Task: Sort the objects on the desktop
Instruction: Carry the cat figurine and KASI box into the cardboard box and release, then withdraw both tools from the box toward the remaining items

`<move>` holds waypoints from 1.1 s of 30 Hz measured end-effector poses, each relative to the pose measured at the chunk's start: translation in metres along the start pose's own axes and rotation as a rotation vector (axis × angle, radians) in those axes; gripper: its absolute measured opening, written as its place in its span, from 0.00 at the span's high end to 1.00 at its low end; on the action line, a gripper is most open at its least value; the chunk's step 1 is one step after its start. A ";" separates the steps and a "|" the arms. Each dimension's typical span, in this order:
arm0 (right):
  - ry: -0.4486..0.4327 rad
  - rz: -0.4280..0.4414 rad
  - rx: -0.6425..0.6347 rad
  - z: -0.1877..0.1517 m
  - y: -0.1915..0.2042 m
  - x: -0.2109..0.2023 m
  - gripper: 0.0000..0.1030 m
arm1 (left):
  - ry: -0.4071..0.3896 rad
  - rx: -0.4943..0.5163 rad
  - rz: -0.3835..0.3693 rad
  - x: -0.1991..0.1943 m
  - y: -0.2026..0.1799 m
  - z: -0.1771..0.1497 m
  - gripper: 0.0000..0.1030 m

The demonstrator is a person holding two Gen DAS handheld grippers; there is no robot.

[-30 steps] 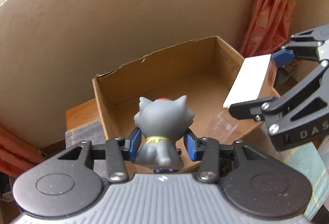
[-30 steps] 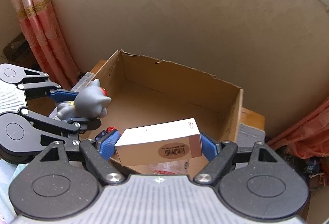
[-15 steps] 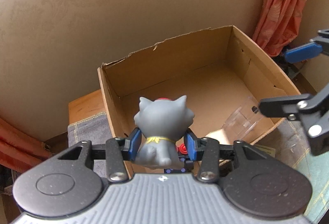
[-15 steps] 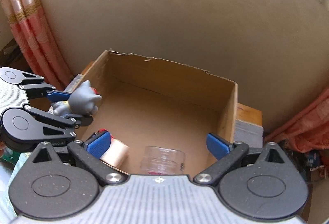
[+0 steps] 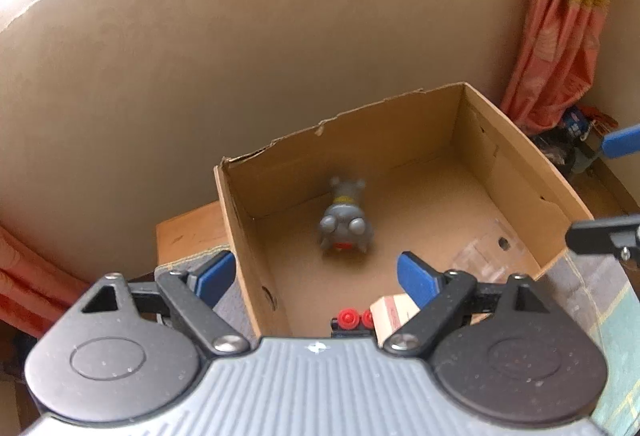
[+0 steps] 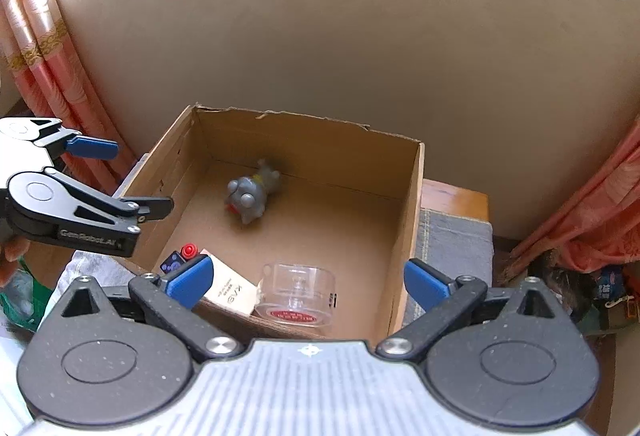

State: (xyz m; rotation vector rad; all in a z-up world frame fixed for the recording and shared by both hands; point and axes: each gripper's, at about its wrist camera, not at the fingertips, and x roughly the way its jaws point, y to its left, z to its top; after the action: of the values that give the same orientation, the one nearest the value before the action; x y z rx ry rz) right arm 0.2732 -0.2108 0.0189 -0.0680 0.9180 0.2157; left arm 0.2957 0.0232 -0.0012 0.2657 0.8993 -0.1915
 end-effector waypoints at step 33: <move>-0.008 0.018 -0.005 -0.129 0.023 -0.051 0.00 | -0.028 0.071 -0.165 -0.090 -0.051 -0.135 0.08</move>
State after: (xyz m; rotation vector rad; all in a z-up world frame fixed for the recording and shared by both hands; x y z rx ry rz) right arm 0.1382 -0.2156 -0.0182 -0.0632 0.9105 0.2344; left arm 0.1270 0.0212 -0.0176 0.2541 0.8875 -0.3793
